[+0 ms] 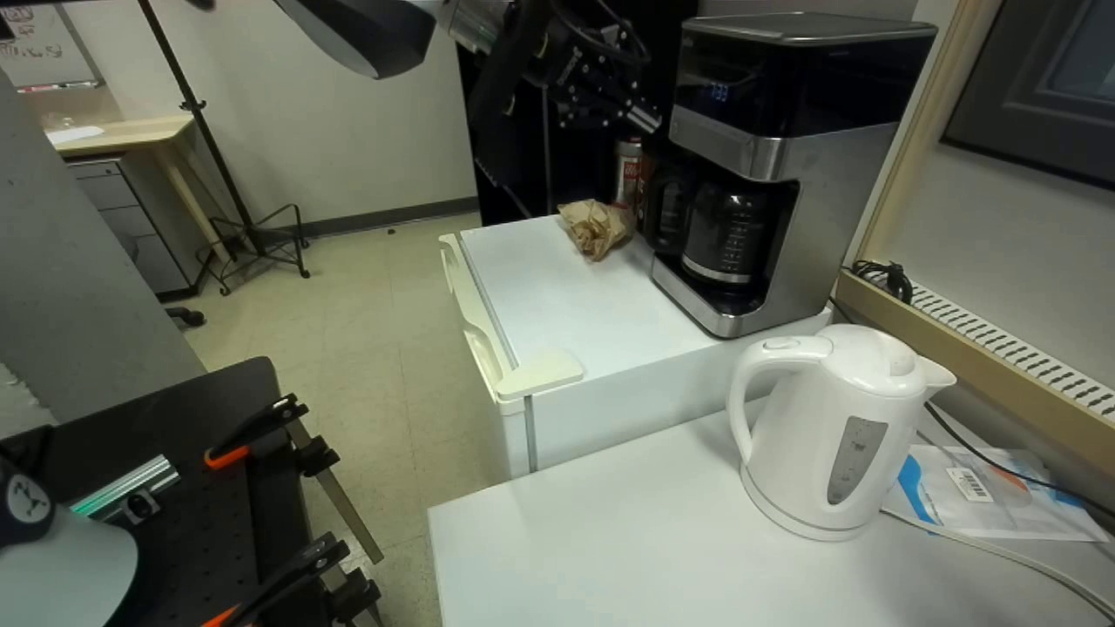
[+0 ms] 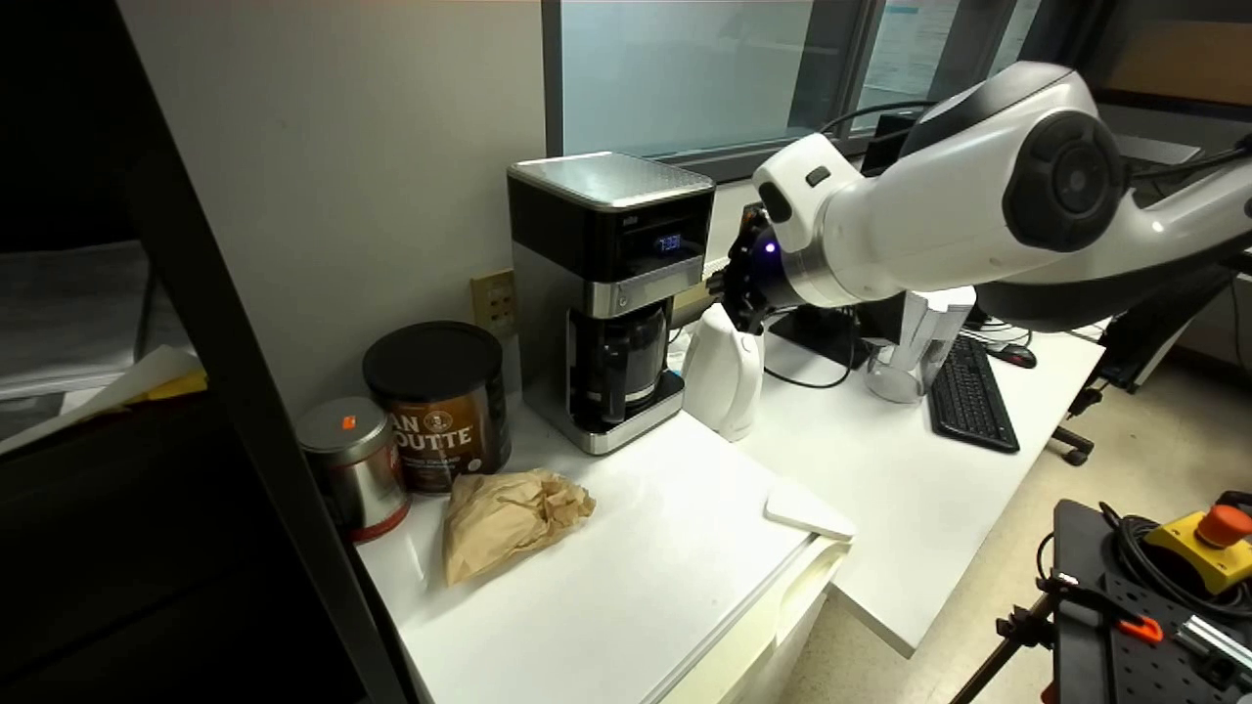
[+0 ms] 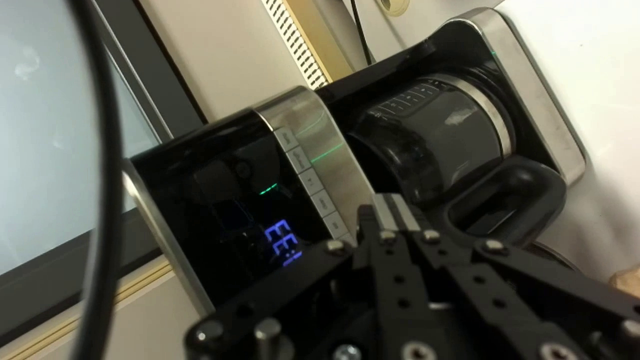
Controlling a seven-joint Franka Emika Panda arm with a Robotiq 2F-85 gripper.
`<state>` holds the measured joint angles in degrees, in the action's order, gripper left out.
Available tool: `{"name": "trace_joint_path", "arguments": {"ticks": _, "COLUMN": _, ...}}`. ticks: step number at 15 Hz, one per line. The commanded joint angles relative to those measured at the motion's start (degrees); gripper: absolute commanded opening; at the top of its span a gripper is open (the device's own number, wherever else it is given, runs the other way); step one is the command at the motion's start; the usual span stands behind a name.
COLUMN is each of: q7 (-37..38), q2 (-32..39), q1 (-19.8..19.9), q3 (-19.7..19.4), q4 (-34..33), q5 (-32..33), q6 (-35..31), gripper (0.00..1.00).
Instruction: Press the round button on the far left of the coffee making machine
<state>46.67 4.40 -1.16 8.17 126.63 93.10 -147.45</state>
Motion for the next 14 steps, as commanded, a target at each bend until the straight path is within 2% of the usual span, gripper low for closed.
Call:
{"name": "trace_joint_path", "arguments": {"ticks": 1, "q7": 4.0, "q2": 4.4, "q1": -0.4, "q3": 0.4, "q4": -4.3, "q5": 4.1, "q6": -1.1, "gripper": 0.00}}
{"name": "trace_joint_path", "arguments": {"ticks": 14, "q7": 8.0, "q2": 12.0, "q1": -1.0, "q3": 1.9, "q4": -11.6, "q5": 8.8, "q6": -1.1, "gripper": 0.00}}
